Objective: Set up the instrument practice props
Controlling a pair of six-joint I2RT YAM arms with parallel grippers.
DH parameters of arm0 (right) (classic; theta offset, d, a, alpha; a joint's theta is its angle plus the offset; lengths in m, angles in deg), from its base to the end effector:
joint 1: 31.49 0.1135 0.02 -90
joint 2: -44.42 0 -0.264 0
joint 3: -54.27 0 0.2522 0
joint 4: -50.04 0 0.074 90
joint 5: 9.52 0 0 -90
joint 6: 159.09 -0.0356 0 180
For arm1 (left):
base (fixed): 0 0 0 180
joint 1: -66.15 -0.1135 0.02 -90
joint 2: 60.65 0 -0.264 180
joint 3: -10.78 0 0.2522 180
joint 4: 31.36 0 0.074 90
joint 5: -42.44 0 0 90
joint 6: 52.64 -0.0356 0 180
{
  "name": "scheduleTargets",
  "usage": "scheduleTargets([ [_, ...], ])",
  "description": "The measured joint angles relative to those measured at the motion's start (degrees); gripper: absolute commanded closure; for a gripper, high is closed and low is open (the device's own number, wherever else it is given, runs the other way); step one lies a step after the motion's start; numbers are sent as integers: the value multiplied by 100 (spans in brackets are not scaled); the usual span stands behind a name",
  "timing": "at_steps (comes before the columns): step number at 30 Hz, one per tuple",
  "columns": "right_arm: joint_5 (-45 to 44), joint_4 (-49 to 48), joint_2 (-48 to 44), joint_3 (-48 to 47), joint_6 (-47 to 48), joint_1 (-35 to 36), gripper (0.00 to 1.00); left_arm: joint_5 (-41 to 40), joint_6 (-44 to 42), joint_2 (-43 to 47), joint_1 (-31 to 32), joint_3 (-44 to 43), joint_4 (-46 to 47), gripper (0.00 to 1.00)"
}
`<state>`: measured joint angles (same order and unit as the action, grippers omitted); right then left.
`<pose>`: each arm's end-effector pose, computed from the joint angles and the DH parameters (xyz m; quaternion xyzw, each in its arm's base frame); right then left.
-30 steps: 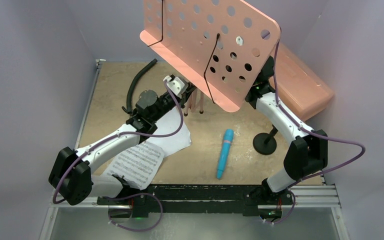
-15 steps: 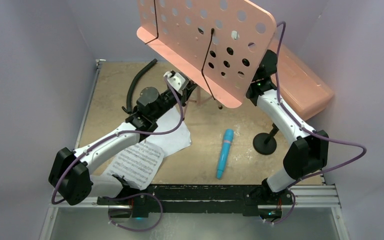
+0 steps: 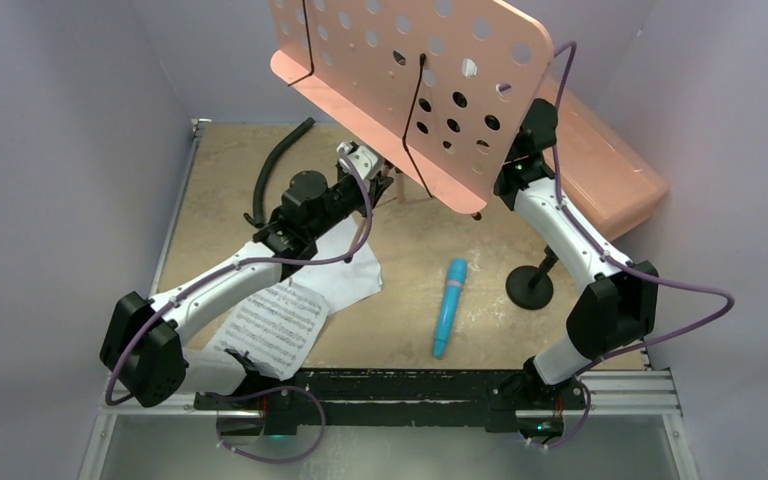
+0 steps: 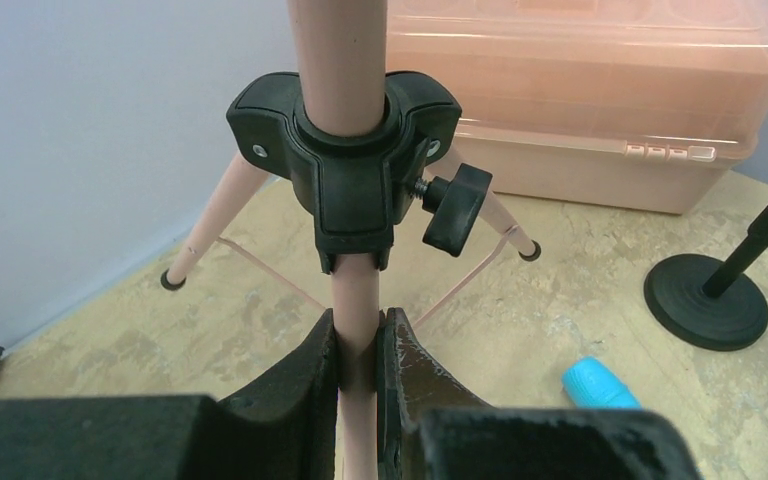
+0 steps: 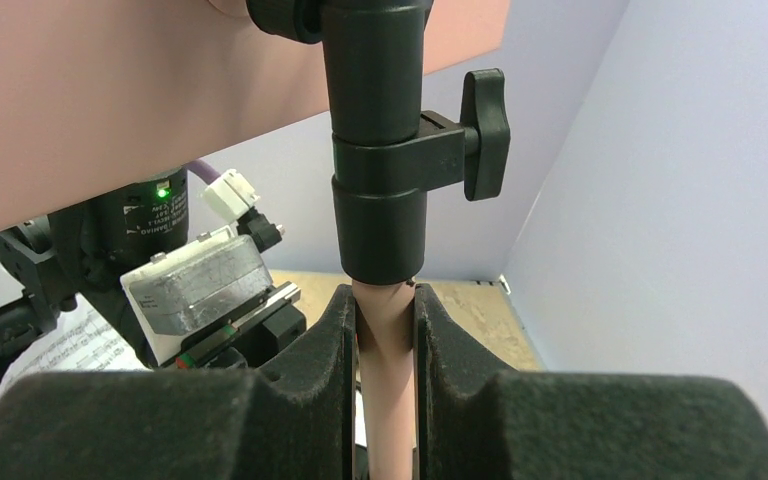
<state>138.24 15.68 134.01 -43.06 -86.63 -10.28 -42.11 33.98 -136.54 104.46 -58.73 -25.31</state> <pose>0.3033 0.1500 0.4738 -0.4525 0.3411 0.4504 0.6899 0.2456 -0.1984 0.3409 0.2834 0.6500 -0.2435 0.6617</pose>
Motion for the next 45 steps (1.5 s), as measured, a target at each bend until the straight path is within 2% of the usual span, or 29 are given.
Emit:
scheduleTargets([
  [17,-164,-22,0,0,68,0,100,-485,719,-341,138,-374,-704,100],
  [34,-306,-79,-22,409,214,-28,100,-2396,1300,-955,1016,-988,-1373,100],
  [45,-422,-413,-116,754,50,-66,100,-3145,1440,-999,1311,-1268,-2035,100],
])
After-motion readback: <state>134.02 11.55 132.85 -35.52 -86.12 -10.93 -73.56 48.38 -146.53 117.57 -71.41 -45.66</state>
